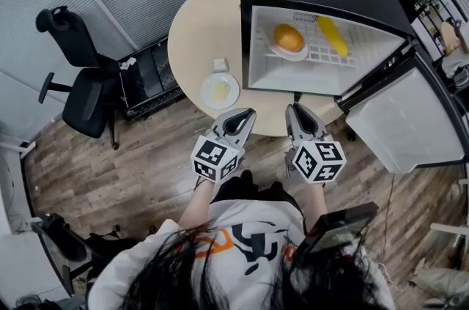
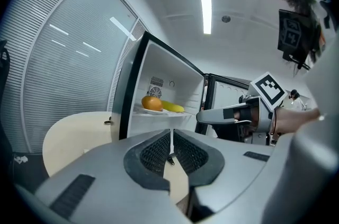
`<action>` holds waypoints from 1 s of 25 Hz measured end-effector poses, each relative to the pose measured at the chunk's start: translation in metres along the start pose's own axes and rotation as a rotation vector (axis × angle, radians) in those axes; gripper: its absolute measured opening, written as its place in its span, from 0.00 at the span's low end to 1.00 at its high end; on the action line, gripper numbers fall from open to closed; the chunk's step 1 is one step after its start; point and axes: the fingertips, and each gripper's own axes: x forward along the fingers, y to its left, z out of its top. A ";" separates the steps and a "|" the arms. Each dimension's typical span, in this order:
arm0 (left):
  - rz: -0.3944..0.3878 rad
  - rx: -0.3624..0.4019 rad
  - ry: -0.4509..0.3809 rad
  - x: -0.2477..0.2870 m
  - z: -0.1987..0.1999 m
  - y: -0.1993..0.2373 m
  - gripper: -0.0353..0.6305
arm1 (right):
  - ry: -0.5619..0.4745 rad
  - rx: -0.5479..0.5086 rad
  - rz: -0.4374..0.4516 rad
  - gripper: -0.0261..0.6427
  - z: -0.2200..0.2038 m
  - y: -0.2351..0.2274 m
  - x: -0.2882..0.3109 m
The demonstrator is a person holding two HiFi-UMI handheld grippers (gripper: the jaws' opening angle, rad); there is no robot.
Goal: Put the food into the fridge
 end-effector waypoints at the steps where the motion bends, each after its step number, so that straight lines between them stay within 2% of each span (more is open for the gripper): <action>1: 0.001 -0.001 -0.001 -0.001 0.000 -0.001 0.09 | 0.004 0.001 0.002 0.13 -0.002 0.001 -0.001; 13: 0.055 -0.035 -0.045 -0.015 0.004 -0.046 0.09 | 0.071 -0.014 0.075 0.11 -0.028 0.006 -0.045; 18: 0.089 -0.033 -0.038 -0.027 -0.007 -0.086 0.09 | 0.080 -0.012 0.101 0.11 -0.041 -0.001 -0.085; 25: 0.115 -0.028 -0.032 -0.048 -0.028 -0.163 0.09 | 0.105 -0.017 0.140 0.11 -0.068 -0.009 -0.153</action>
